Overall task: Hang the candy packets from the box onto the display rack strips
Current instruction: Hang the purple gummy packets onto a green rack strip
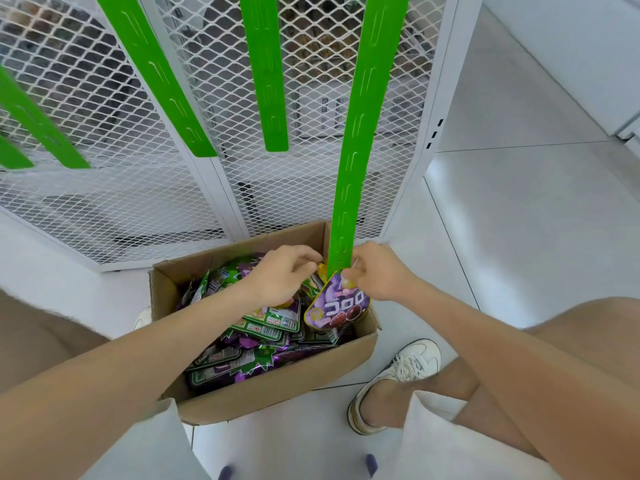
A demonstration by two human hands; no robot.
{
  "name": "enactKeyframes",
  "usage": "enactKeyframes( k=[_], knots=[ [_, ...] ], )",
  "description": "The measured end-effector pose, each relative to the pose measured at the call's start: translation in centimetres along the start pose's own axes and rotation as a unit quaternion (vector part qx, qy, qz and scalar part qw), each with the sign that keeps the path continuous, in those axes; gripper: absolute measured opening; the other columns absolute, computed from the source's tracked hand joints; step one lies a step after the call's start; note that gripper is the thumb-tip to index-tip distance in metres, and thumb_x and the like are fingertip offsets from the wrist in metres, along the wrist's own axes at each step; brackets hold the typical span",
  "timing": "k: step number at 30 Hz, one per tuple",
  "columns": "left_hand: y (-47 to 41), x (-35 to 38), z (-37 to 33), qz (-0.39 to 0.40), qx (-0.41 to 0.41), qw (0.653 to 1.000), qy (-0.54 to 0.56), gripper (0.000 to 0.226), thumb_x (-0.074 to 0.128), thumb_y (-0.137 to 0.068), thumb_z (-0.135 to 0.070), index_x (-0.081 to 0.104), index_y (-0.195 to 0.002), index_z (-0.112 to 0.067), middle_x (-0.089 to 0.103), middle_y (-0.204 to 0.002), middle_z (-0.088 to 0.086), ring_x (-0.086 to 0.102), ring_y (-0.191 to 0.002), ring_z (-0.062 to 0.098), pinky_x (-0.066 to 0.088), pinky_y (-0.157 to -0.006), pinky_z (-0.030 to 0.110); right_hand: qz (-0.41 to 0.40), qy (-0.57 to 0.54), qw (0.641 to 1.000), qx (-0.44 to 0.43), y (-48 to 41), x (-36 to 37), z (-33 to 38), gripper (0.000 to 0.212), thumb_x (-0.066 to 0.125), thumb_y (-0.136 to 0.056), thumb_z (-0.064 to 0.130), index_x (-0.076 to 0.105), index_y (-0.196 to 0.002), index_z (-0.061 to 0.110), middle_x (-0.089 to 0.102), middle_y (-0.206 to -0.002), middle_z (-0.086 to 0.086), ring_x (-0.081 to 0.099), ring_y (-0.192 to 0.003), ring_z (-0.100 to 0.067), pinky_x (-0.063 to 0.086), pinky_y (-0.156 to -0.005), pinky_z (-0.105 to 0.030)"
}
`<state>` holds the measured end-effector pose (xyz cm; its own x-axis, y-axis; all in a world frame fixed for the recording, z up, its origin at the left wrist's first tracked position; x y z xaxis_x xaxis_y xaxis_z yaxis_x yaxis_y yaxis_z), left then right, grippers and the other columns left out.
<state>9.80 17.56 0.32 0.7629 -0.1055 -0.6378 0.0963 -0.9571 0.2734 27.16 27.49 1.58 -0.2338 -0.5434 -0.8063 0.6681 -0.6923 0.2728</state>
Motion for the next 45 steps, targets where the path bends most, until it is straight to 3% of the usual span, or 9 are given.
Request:
enactKeyframes(
  k=[4,7,10,15,29,35,38,41,45],
  knots=[
    [0.7,-0.4,2.0,-0.005,-0.054,0.977,-0.207,0.022,0.055,-0.097,-0.009,0.073,-0.101,-0.023,0.076,-0.106,0.001,0.07,-0.09,0.021,0.059,-0.082,0.038,-0.076,0.016,0.994,0.073,-1.5,-3.0,-2.6,0.018,0.062,-0.099,0.017,0.07,-0.095,0.001,0.072,-0.091,-0.023,0.066,-0.094,-0.042,0.053,-0.08,-0.043],
    [2.2,2.4,1.7,0.106,-0.019,0.97,-0.217,0.01,0.067,-0.088,-0.028,0.075,-0.092,-0.024,0.075,-0.091,-0.009,0.07,-0.085,0.014,0.062,-0.078,0.038,-0.095,0.024,0.989,0.112,-1.9,-3.9,-4.6,0.018,0.059,-0.099,0.016,0.065,-0.092,0.0,0.07,-0.091,-0.026,0.064,-0.092,-0.044,0.052,-0.075,-0.043],
    [4.4,6.5,1.3,0.207,0.027,0.954,-0.215,0.036,0.067,-0.09,-0.055,0.075,-0.1,-0.022,0.076,-0.09,-0.006,0.071,-0.081,0.015,0.061,-0.073,0.036,-0.098,0.033,0.984,0.147,-1.5,-4.1,-5.9,0.024,0.058,-0.102,0.016,0.053,-0.08,0.008,0.061,-0.086,-0.023,0.057,-0.082,-0.039,0.04,-0.068,-0.035],
    [5.7,10.0,2.4,0.232,0.088,0.91,-0.331,0.023,0.053,-0.091,0.0,0.059,-0.104,-0.018,0.064,-0.094,0.01,0.064,-0.083,0.034,0.057,-0.068,0.049,-0.094,0.009,0.978,0.185,-1.9,-3.4,-8.0,0.024,0.057,-0.102,0.019,0.05,-0.081,0.01,0.057,-0.084,-0.023,0.056,-0.078,-0.039,0.038,-0.067,-0.034],
    [8.1,11.0,4.7,0.323,0.096,0.905,-0.26,0.028,0.067,-0.085,-0.011,0.049,-0.102,-0.023,0.06,-0.094,0.002,0.058,-0.082,0.025,0.051,-0.065,0.044,-0.132,-0.006,0.964,0.231,-3.9,-2.2,-8.3,0.018,0.055,-0.102,0.017,0.06,-0.113,0.004,0.065,-0.114,-0.027,0.063,-0.104,-0.046,0.053,-0.08,-0.045],
    [7.5,9.7,3.9,0.362,0.051,0.909,-0.202,0.043,0.078,-0.089,-0.05,0.069,-0.116,-0.018,0.07,-0.108,-0.002,0.065,-0.091,0.019,0.058,-0.079,0.039,-0.194,0.006,0.93,0.312,-3.3,0.1,-6.5,0.065,0.076,-0.085,0.012,0.038,-0.136,0.0,0.05,-0.135,-0.023,0.056,-0.124,-0.042,0.052,-0.096,-0.047],
    [5.3,7.3,1.9,0.228,0.035,0.953,-0.196,0.037,0.071,-0.088,-0.061,0.072,-0.091,-0.024,0.073,-0.085,-0.009,0.069,-0.077,0.011,0.062,-0.071,0.038,-0.093,0.03,0.981,0.167,-4.9,2.4,-2.8,0.042,0.073,-0.082,0.015,0.061,-0.12,0.002,0.069,-0.113,-0.016,0.067,-0.109,-0.035,0.057,-0.088,-0.038],
    [3.6,4.3,2.2,0.064,0.011,0.952,-0.3,0.021,0.065,-0.087,-0.042,0.064,-0.093,-0.022,0.069,-0.098,-0.002,0.069,-0.094,0.023,0.061,-0.078,0.041,0.064,0.057,0.996,0.032,-5.1,5.1,2.1,0.012,0.074,-0.084,0.019,0.081,-0.083,0.01,0.079,-0.087,-0.006,0.073,-0.089,-0.023,0.06,-0.085,-0.038],
    [3.7,3.8,6.7,0.139,-0.038,0.877,-0.458,0.066,0.079,-0.082,-0.034,0.05,-0.138,-0.013,0.05,-0.14,0.008,0.054,-0.128,0.035,0.054,-0.097,0.048,0.208,0.135,0.969,0.003,-2.9,8.1,3.8,0.022,0.069,-0.086,0.023,0.079,-0.084,0.004,0.078,-0.086,-0.011,0.071,-0.088,-0.028,0.061,-0.083,-0.044]
  ],
)
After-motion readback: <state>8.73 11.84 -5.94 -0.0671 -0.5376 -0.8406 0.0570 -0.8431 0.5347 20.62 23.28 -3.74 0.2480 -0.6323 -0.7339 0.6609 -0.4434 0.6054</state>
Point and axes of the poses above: each hand's wrist, its own y-axis away from the middle knuckle, its own x-axis out of the palm, z = x × y, the point moved 4 cm from there along -y, towards the middle knuckle
